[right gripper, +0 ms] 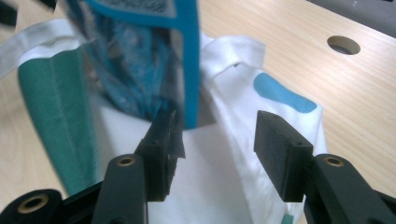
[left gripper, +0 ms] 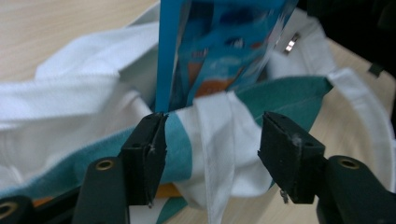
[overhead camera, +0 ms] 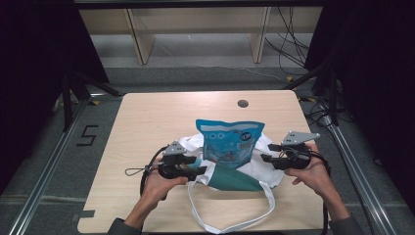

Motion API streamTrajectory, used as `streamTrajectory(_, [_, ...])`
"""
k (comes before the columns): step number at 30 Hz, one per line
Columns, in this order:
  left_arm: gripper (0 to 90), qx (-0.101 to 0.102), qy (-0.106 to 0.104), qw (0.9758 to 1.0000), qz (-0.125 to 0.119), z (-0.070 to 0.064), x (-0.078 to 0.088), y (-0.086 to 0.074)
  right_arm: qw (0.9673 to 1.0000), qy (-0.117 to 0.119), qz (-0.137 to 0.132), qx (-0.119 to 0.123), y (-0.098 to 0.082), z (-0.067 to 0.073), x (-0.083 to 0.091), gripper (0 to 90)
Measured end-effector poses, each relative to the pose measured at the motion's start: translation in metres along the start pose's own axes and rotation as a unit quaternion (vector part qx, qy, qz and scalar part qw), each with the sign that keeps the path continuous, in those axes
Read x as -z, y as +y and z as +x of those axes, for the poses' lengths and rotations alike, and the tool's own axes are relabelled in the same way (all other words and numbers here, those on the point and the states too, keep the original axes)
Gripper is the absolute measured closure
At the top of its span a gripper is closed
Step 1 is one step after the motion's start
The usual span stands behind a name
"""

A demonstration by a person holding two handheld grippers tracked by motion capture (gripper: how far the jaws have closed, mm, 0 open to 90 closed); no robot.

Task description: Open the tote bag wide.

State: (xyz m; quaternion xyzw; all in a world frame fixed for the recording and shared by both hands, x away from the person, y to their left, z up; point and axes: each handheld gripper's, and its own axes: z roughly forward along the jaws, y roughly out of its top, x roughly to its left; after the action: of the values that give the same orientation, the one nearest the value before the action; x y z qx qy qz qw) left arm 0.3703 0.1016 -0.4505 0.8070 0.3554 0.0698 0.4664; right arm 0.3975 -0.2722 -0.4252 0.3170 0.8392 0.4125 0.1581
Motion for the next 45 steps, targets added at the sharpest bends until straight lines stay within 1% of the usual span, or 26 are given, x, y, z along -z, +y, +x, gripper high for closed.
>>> streamTrajectory(3, [44.8, 0.005, -0.007, 0.9999, 0.013, -0.003, -0.009, -0.007, 0.9999, 0.0, 0.014, 0.0, 0.002, -0.003, -0.008, 49.4])
streamTrajectory(5, [57.1, -0.001, -0.018, 0.9997, 0.014, -0.006, -0.011, -0.01, 0.9999, -0.011, 0.012, 0.003, 0.003, -0.007, -0.014, 49.3])
streamTrajectory(6, [60.2, -0.009, -0.015, 0.9998, 0.012, -0.008, -0.011, -0.011, 0.9997, -0.016, 0.016, -0.001, 0.004, -0.009, -0.016, 49.5])
streamTrajectory(8, [70.8, -0.019, -0.011, 0.9997, 0.007, -0.01, -0.009, -0.012, 0.9997, -0.009, 0.022, 0.002, 0.005, -0.011, -0.023, 51.5])
streamTrajectory(9, [74.7, -0.024, -0.016, 0.9996, 0.005, -0.011, -0.009, -0.012, 0.9997, -0.007, 0.021, 0.008, 0.007, -0.012, -0.027, 52.3])
streamTrajectory(11, [80.4, -0.041, -0.012, 0.9991, 0.008, -0.014, -0.006, -0.015, 0.9994, 0.0, 0.031, 0.018, 0.01, -0.011, -0.035, 61.6])
streamTrajectory(13, [85.5, -0.053, -0.011, 0.9985, 0.01, -0.017, -0.003, -0.018, 0.9985, -0.012, 0.037, 0.039, 0.013, -0.01, -0.041, 77.1])
streamTrajectory(16, [86.9, -0.082, -0.022, 0.9962, 0.021, -0.024, 0.001, -0.027, 0.9968, -0.056, 0.029, 0.048, 0.02, -0.014, -0.049, 85.1])
streamTrajectory(17, [87.0, -0.081, -0.029, 0.9961, 0.02, -0.027, 0.002, -0.031, 0.9959, -0.073, 0.025, 0.047, 0.022, -0.018, -0.051, 85.4])
streamTrajectory(19, [87.0, -0.089, -0.033, 0.995, 0.031, -0.03, 0.006, -0.04, 0.9954, -0.088, 0.03, 0.026, 0.024, -0.025, -0.059, 85.5])
streamTrajectory(23, [87.1, -0.093, -0.036, 0.9937, 0.051, -0.031, 0.004, -0.06, 0.9928, -0.099, 0.067, 0.004, 0.016, -0.039, -0.087, 85.4])
streamTrajectory(25, [87.1, -0.076, -0.043, 0.9941, 0.063, -0.031, -0.004, -0.069, 0.991, -0.1, 0.089, 0.007, 0.01, -0.043, -0.099, 85.4])
streamTrajectory(26, [87.1, -0.086, -0.04, 0.9926, 0.077, -0.031, -0.008, -0.072, 0.9907, -0.102, 0.09, -0.002, 0.007, -0.044, -0.104, 85.4])
streamTrajectory(27, [87.1, -0.099, -0.041, 0.9896, 0.096, -0.032, -0.012, -0.075, 0.9903, -0.1, 0.097, -0.001, 0.006, -0.046, -0.106, 85.5])
streamTrajectory(29, [87.0, -0.081, -0.042, 0.9917, 0.091, -0.033, -0.017, -0.078, 0.9904, -0.099, 0.096, -0.009, 0.003, -0.047, -0.111, 85.3])
streamTrajectory(30, [86.9, -0.085, -0.043, 0.9909, 0.095, -0.033, -0.015, -0.076, 0.9906, -0.098, 0.095, -0.008, 0.003, -0.048, -0.111, 85.0])
streamTrajectory(31, [86.8, -0.079, -0.041, 0.9926, 0.083, -0.033, -0.012, -0.075, 0.9905, -0.094, 0.1, -0.009, 0.003, -0.048, -0.108, 84.3])
streamTrajectory(33, [82.7, -0.064, -0.046, 0.9945, 0.069, -0.032, -0.004, -0.072, 0.9912, -0.094, 0.092, -0.013, 0.003, -0.049, -0.106, 80.2])
streamTrajectory(36, [65.9, -0.04, -0.063, 0.9964, 0.04, -0.033, 0.009, -0.064, 0.992, -0.092, 0.079, -0.035, 0.008, -0.049, -0.093, 64.7])
streamTrajectory(38, [56.4, -0.048, -0.06, 0.9963, 0.038, -0.033, 0.025, -0.056, 0.9921, -0.094, 0.07, -0.044, 0.013, -0.048, -0.078, 59.8])
streamTrajectory(39, [52.5, -0.045, -0.066, 0.9964, 0.03, -0.033, 0.031, -0.052, 0.9922, -0.096, 0.056, -0.055, 0.015, -0.047, -0.07, 57.8])
streamTrajectory(41, [45.2, -0.033, -0.052, 0.9979, 0.017, -0.031, 0.045, -0.043, 0.9935, -0.085, 0.045, -0.062, 0.016, -0.046, -0.054, 53.9])
streamTrajectory(42, [42.0, -0.029, -0.046, 0.9985, 0.005, -0.029, 0.051, -0.038, 0.9944, -0.086, 0.037, -0.05, 0.016, -0.045, -0.047, 53.4])
streamTrajectory(43, [40.5, -0.034, -0.035, 0.9988, -0.004, -0.026, 0.058, -0.032, 0.9949, -0.085, 0.031, -0.044, 0.015, -0.043, -0.04, 53.3])
streamTrajectory(44, [40.6, -0.042, -0.028, 0.9986, -0.014, -0.02, 0.062, -0.024, 0.995, -0.078, 0.035, -0.052, 0.014, -0.04, -0.035, 53.0])
streamTrajectory(45, [40.6, -0.033, -0.014, 0.999, -0.024, -0.016, 0.064, -0.018, 0.9952, -0.077, 0.037, -0.047, 0.013, -0.038, -0.03, 53.0])
